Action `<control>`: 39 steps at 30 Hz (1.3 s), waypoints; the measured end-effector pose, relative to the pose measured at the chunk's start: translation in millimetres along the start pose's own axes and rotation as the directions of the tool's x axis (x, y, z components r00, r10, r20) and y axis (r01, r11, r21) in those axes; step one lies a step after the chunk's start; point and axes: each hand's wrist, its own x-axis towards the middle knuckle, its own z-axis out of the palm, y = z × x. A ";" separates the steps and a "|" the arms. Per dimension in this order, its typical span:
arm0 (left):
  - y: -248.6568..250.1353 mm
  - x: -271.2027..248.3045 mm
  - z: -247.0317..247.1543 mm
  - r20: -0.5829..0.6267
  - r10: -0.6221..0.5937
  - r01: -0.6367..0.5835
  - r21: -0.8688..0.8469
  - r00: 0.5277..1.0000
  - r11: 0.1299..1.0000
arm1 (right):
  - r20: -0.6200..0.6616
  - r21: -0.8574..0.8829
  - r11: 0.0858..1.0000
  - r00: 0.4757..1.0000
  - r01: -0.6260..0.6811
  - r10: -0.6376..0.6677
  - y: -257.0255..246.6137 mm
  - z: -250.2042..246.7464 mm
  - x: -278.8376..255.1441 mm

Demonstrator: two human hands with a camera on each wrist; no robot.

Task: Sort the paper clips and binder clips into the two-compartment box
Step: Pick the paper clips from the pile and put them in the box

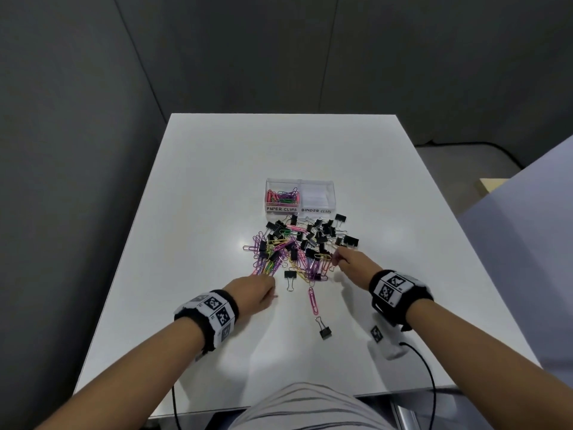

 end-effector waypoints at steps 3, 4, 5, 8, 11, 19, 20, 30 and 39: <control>-0.9 -0.4 -6.2 -0.058 -0.055 0.046 -0.144 0.997 0.988 | -0.051 0.070 0.998 0.999 -0.002 0.006 5.4 3.3 0.6; -2.5 0.3 -8.8 -0.071 -0.076 0.062 -0.187 0.995 0.980 | -0.078 0.071 0.997 0.997 0.005 0.001 6.2 4.2 1.7; -2.3 0.2 -12.1 -0.086 -0.095 0.073 -0.226 0.992 0.971 | -0.116 0.068 0.998 0.993 0.006 0.001 8.1 4.3 1.5; -7.0 6.3 -20.1 -0.092 -0.170 0.130 -0.338 0.981 0.932 | -0.228 0.144 0.989 0.973 0.009 0.025 9.8 1.6 5.6; -14.1 13.2 -25.2 -0.131 -0.222 0.158 -0.377 0.966 0.913 | -0.281 0.195 0.981 0.959 0.020 0.036 10.3 -1.6 13.9; -7.4 19.0 -30.0 -0.148 -0.376 0.354 -0.154 0.915 0.922 | -0.219 0.064 0.998 0.976 0.024 -0.009 3.6 -3.5 26.4; -6.6 21.4 -27.4 -0.136 -0.374 0.360 -0.118 0.917 0.925 | -0.220 0.068 0.997 0.975 0.039 -0.023 0.7 -3.2 28.6; -4.0 43.9 -32.0 -0.173 -0.319 0.304 -0.105 0.932 0.947 | -0.178 -0.125 0.990 0.980 0.067 -0.089 -37.6 -7.7 71.1; -19.2 43.7 -39.4 -0.152 -0.307 0.283 -0.158 0.940 0.946 | -0.061 -0.324 0.944 0.994 0.065 -0.090 -51.0 -1.9 99.2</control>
